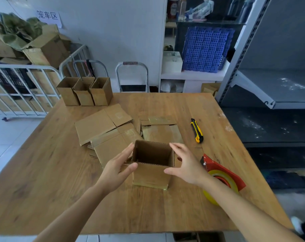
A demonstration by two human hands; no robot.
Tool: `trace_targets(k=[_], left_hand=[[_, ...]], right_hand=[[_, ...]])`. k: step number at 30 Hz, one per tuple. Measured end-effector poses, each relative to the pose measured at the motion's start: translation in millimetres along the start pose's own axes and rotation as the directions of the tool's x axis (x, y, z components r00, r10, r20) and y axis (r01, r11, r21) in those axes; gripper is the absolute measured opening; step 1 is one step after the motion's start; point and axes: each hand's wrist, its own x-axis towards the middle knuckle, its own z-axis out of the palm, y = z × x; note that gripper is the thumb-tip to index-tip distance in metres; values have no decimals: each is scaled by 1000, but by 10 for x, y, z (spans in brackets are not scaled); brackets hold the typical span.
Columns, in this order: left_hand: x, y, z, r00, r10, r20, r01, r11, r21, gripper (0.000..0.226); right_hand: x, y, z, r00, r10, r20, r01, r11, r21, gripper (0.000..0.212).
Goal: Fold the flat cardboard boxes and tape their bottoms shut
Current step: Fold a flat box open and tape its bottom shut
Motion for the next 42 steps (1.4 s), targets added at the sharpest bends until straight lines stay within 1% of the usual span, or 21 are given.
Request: trace_targets(k=[2, 4, 6, 9, 11, 14, 17, 18, 20, 22, 24, 26, 27, 31, 34, 36, 38, 41, 42], left_hand=[[20, 24, 24, 1000, 18, -14, -18, 998, -52, 65], [52, 33, 83, 1000, -5, 24, 8, 994, -109, 65], [80, 25, 139, 994, -17, 109, 25, 997, -76, 68], [146, 9, 96, 976, -72, 206, 87, 994, -62, 74], [222, -4, 39, 960, -94, 263, 92, 996, 18, 75], [303, -20, 14, 953, -99, 286, 79, 994, 82, 87], [280, -30, 9, 949, -101, 298, 87, 994, 60, 95], [259, -29, 4, 951, -97, 294, 91, 995, 33, 93], [233, -18, 14, 958, -110, 264, 135, 988, -78, 78], [233, -8, 46, 965, -147, 215, 188, 965, -185, 65], [238, 9, 71, 963, -156, 220, 196, 965, -174, 56], [237, 9, 84, 962, -125, 241, 160, 979, -131, 58], [240, 3, 77, 961, -125, 248, 159, 980, -121, 61], [313, 23, 53, 949, -155, 276, 181, 981, -70, 67], [349, 60, 60, 957, -157, 244, 167, 986, -21, 66], [351, 83, 74, 967, -152, 204, 157, 988, -9, 65], [335, 106, 85, 975, -148, 168, 153, 988, -19, 66], [297, 101, 70, 980, -158, 123, 170, 981, -98, 72], [297, 85, 66, 979, -164, 117, 176, 980, -94, 67]], right_hand=[[11, -6, 8, 1000, -5, -6, 5, 1000, -1, 95], [25, -9, 20, 1000, -6, -9, 6, 1000, -3, 95], [44, 8, 24, 1000, -7, -7, 7, 1000, -12, 96], [60, 16, 27, 1000, -10, 7, 10, 1000, -10, 97], [77, 16, 29, 1000, -9, 9, 9, 1000, -7, 97], [97, 19, 24, 1000, -8, 12, 8, 1000, 8, 96], [4, 73, 43, 1000, -22, 5, 22, 999, 35, 100], [-54, 104, 61, 1000, -22, -18, 23, 999, 48, 99], [-165, 141, 117, 998, -12, -54, 15, 998, 57, 92], [-215, 135, 204, 999, -3, -51, 7, 997, 70, 84], [-203, 119, 272, 996, 11, -83, -1, 994, 112, 79], [-166, 84, 279, 993, 15, -119, -2, 994, 112, 74], [-150, 62, 273, 993, 5, -118, 4, 997, 76, 73], [-74, 14, 290, 998, -51, -33, 48, 994, -103, 75], [8, 7, 256, 999, -49, -14, 46, 985, -165, 66], [43, 6, 249, 999, -34, 8, 35, 985, -171, 65], [46, 3, 287, 999, -32, -10, 30, 988, -152, 66], [47, 7, 328, 996, -8, -87, 0, 996, -89, 49], [46, 1, 323, 995, 15, -100, -20, 999, -45, 43]])
